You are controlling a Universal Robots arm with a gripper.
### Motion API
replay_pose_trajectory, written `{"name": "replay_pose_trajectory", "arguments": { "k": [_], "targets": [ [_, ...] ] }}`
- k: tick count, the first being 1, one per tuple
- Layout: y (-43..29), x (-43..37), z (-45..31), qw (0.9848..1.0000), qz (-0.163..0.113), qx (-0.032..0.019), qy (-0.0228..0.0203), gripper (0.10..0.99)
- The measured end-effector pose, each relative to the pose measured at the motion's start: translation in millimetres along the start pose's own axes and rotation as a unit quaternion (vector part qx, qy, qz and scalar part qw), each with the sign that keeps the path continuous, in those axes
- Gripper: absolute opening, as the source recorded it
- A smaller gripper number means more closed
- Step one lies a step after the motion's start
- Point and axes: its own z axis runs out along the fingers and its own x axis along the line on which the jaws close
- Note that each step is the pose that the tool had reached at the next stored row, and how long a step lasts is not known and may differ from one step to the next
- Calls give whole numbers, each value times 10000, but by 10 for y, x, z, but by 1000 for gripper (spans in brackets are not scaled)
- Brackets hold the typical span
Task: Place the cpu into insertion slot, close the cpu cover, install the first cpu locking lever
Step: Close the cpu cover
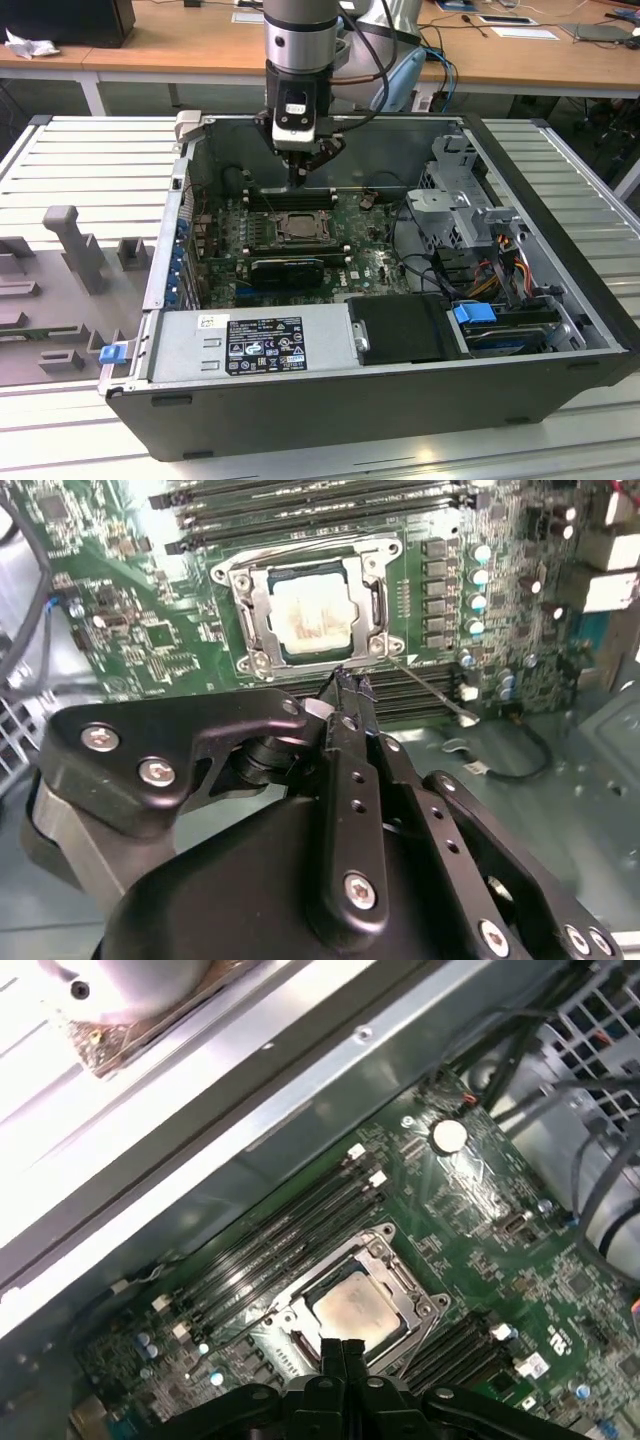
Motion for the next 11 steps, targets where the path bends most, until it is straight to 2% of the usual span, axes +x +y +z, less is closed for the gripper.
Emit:
{"name": "replay_pose_trajectory", "arguments": {
  "k": [3, 6, 9, 11],
  "targets": [
    [0, 0, 0, 9996, -268, 6, 16, 106],
    [0, 0, 3, 9983, -589, 12, 34, 106],
    [-2, 3, 12, 9961, -875, 18, 51, 106],
    [-4, 3, 21, 9931, -1172, 25, 68, 106]
  ]
}}
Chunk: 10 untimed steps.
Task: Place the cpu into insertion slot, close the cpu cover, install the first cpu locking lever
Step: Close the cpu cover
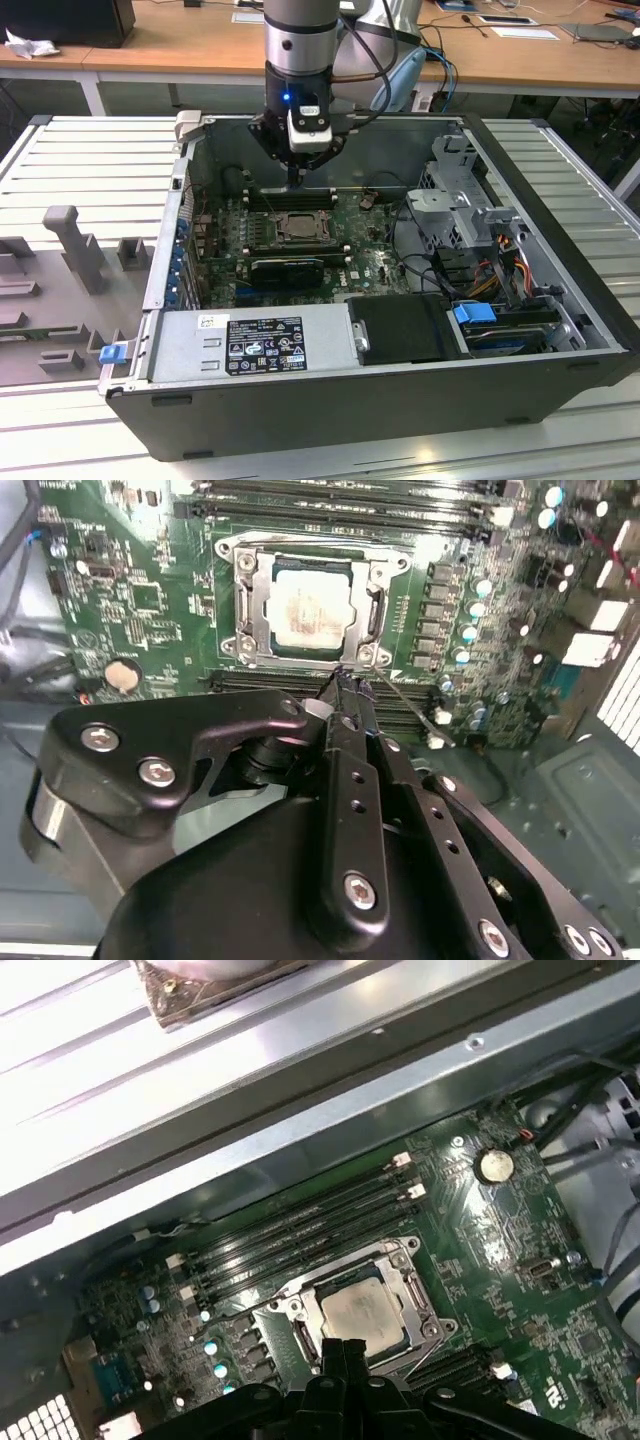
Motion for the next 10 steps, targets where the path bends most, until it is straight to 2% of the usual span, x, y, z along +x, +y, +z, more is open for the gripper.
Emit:
{"name": "replay_pose_trajectory", "arguments": {
  "k": [3, 4, 6, 7, 10],
  "targets": [
    [-1, 0, 6, 9996, -288, 3, 8, 106],
    [0, -1, 10, 9989, -462, -1, 1, 106],
    [0, -1, 17, 9976, -695, -24, -59, 106],
    [-1, -1, 19, 9968, -802, -27, -65, 106],
    [-2, 0, 27, 9938, -1109, -24, -47, 106]
  ]
}}
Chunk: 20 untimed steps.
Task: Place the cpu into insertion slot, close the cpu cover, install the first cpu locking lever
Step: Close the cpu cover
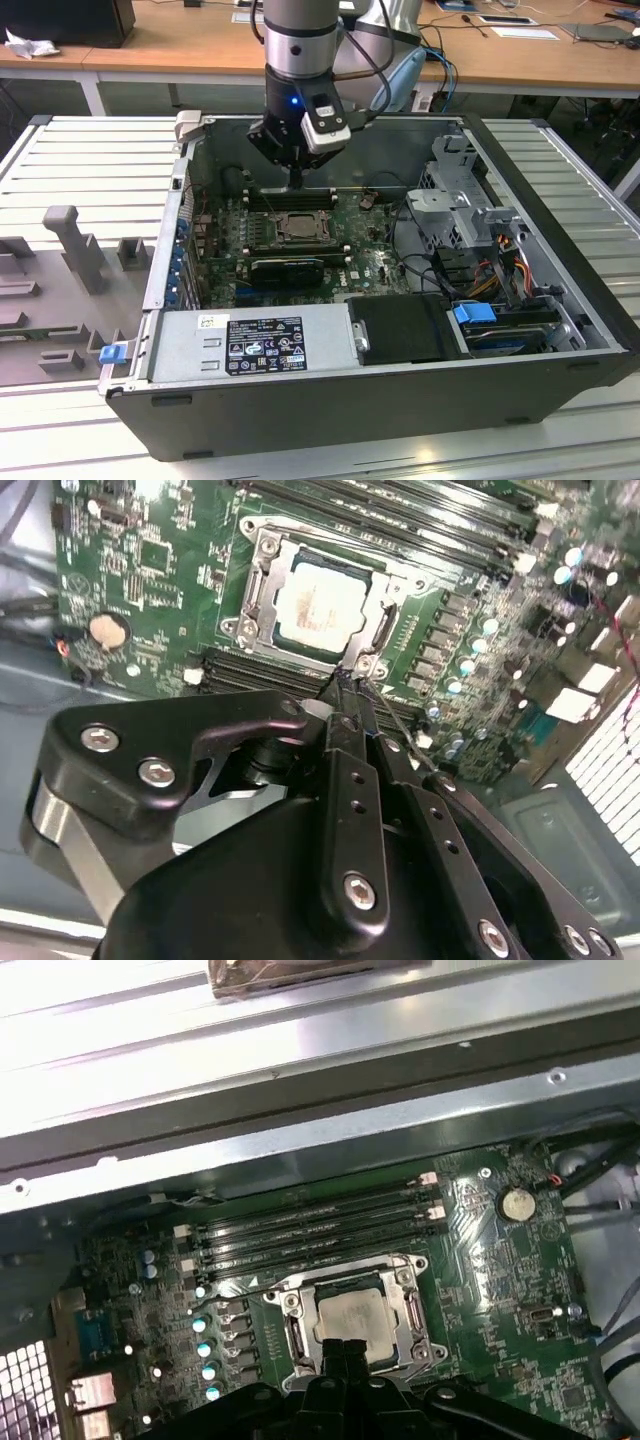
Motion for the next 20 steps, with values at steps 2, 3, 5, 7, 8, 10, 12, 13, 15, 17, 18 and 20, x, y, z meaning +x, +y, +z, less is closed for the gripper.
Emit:
{"name": "replay_pose_trajectory", "arguments": {
  "k": [2, 3, 5, 7, 8, 10, 12, 13, 15, 17, 18, 20],
  "targets": [
    [0, 0, 7, 9997, -229, 0, 15, 106],
    [-1, 0, 12, 9992, -387, -1, 25, 106],
    [-1, 0, 21, 9978, -655, -1, 43, 106],
    [-2, 0, 28, 9965, -834, -2, 54, 106],
    [-3, 3, 33, 9960, -890, -2, 58, 106],
    [-18, 75, 54, 9955, -947, -7, 62, 106],
    [-35, 169, 72, 9955, -951, -10, 62, 106],
    [-45, 224, 83, 9954, -951, -11, 63, 106],
    [-62, 315, 99, 9954, -953, -14, 63, 106],
    [-77, 398, 103, 9954, -957, -25, 64, 106],
    [-84, 437, 103, 9954, -957, -32, 65, 106],
    [-96, 510, 104, 9954, -959, -45, 66, 106]
  ]
}}
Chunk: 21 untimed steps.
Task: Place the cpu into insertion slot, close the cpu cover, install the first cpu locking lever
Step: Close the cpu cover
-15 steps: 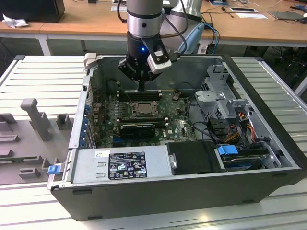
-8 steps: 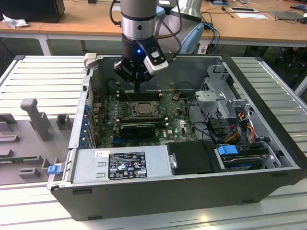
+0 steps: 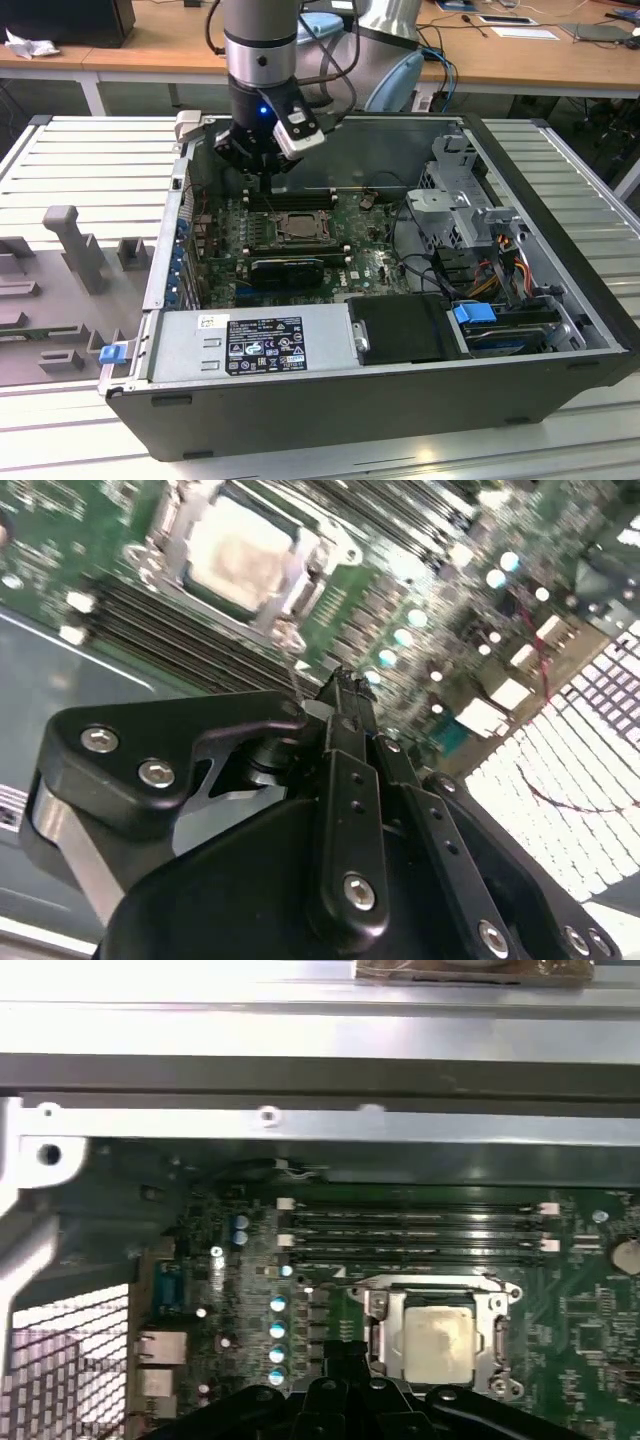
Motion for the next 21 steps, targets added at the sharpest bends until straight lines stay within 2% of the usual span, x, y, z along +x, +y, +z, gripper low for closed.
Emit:
{"name": "replay_pose_trajectory", "arguments": {
  "k": [1, 5, 15, 18, 20, 21],
  "targets": [
    [9, 101, 9, 10000, -1, -13, -1, 106],
    [34, 166, 37, 10000, -2, -24, 0, 106],
    [198, 169, 127, 10000, -2, -71, -1, 106],
    [211, 163, 138, 10000, -3, -81, -1, 106],
    [211, 124, 138, 10000, -2, -81, 1, 106],
    [210, 57, 139, 10000, -1, -81, 4, 106]
  ]
}}
